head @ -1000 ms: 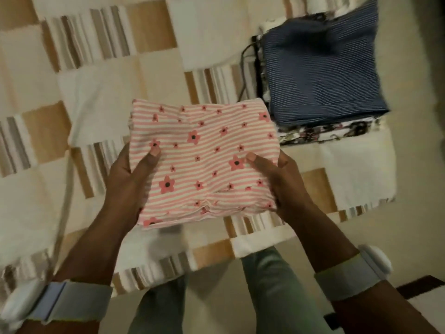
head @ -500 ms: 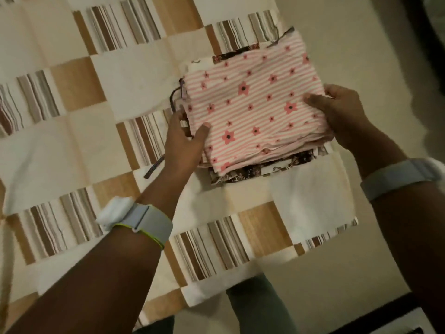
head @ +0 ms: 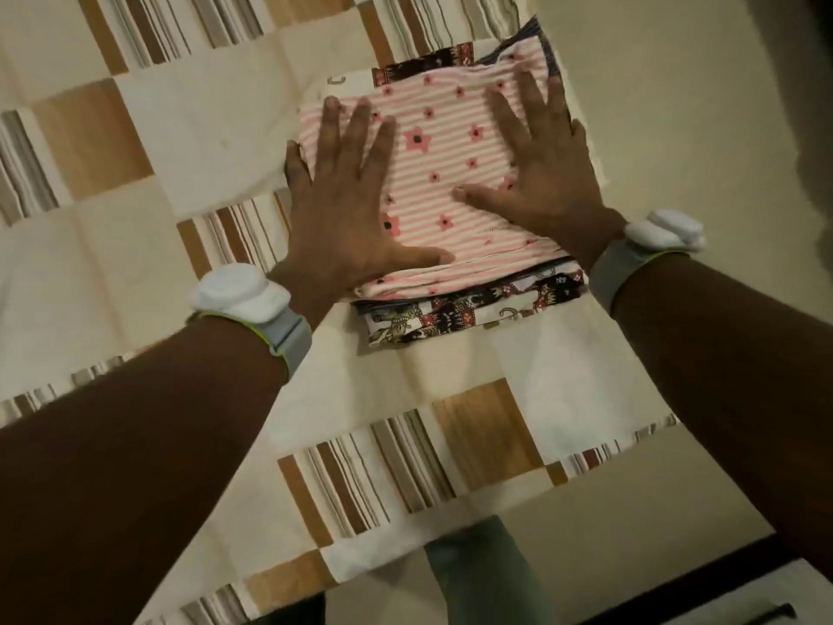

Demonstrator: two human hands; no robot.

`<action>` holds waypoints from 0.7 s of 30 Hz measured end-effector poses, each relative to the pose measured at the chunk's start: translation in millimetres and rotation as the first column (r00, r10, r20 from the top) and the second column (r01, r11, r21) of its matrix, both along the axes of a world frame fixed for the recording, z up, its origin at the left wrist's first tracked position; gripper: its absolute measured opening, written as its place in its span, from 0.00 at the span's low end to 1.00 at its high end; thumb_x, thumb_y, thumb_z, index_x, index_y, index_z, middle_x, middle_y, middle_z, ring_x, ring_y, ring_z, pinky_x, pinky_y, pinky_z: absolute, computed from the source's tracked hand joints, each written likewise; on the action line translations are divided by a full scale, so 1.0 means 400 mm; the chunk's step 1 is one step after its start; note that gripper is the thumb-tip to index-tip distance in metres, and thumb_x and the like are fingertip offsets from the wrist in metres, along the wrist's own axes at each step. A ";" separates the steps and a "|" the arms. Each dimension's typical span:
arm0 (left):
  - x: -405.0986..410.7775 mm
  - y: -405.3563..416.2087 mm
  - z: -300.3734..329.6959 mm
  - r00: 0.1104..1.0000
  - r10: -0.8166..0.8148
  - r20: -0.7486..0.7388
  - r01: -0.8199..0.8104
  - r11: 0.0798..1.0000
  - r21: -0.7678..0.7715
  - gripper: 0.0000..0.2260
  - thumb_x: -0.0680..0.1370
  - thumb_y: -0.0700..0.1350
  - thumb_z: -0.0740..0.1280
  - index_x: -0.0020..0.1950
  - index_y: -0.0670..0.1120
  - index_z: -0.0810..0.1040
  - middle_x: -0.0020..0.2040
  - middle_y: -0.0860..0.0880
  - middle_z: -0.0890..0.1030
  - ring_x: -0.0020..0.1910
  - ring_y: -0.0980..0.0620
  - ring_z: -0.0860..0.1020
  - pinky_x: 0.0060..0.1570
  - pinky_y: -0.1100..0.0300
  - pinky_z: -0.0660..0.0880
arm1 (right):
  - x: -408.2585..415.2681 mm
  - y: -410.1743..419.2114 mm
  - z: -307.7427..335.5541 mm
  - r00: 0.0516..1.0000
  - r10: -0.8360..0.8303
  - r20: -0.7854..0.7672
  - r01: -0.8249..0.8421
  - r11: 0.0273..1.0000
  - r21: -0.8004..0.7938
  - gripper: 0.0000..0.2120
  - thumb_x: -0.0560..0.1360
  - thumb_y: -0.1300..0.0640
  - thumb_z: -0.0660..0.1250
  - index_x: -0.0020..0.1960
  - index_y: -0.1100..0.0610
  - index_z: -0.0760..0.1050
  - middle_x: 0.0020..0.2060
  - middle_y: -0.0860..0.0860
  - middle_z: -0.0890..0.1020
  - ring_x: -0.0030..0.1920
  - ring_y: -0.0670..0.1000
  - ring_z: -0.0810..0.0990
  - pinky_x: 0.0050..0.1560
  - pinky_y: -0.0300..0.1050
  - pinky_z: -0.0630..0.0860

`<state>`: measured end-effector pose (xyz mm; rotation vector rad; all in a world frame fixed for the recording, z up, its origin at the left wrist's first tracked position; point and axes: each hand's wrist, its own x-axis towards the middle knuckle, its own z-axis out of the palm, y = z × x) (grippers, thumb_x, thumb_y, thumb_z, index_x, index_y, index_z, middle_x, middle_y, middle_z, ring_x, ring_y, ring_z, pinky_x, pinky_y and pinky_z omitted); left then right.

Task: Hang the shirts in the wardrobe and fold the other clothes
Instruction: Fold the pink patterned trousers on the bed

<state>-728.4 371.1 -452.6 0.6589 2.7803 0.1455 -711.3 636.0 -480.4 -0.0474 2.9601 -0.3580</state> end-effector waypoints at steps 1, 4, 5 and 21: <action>0.006 0.000 -0.005 1.000 -0.001 -0.002 0.001 1.000 0.003 0.66 0.59 0.89 0.50 0.85 0.49 0.44 0.85 0.46 0.41 0.84 0.41 0.39 0.76 0.28 0.45 | 0.003 0.001 -0.005 1.000 -0.014 0.000 0.014 1.000 -0.007 0.53 0.71 0.17 0.53 0.85 0.46 0.46 0.84 0.53 0.45 0.83 0.62 0.42 0.77 0.72 0.54; 0.020 0.001 -0.016 1.000 0.012 -0.022 -0.013 1.000 -0.017 0.65 0.60 0.89 0.51 0.85 0.49 0.44 0.85 0.46 0.41 0.84 0.41 0.39 0.76 0.27 0.47 | -0.003 -0.001 0.000 1.000 -0.007 0.009 0.007 1.000 -0.011 0.49 0.73 0.19 0.53 0.84 0.45 0.45 0.84 0.52 0.44 0.83 0.61 0.41 0.78 0.71 0.52; 0.021 0.002 -0.016 1.000 0.020 -0.023 -0.020 1.000 -0.001 0.65 0.60 0.89 0.51 0.85 0.48 0.45 0.85 0.46 0.41 0.84 0.41 0.40 0.76 0.28 0.46 | -0.004 0.000 0.005 1.000 -0.003 0.023 0.003 1.000 -0.012 0.48 0.74 0.20 0.52 0.84 0.44 0.45 0.84 0.52 0.44 0.83 0.61 0.41 0.78 0.71 0.51; 0.759 -0.939 -0.072 0.871 0.451 0.193 -0.463 0.886 0.022 0.38 0.79 0.67 0.57 0.85 0.57 0.47 0.85 0.51 0.43 0.84 0.47 0.43 0.79 0.37 0.45 | 0.667 -0.949 -0.010 0.872 0.394 0.291 -0.355 0.918 -0.177 0.35 0.79 0.39 0.60 0.83 0.48 0.56 0.84 0.58 0.49 0.83 0.61 0.46 0.78 0.71 0.52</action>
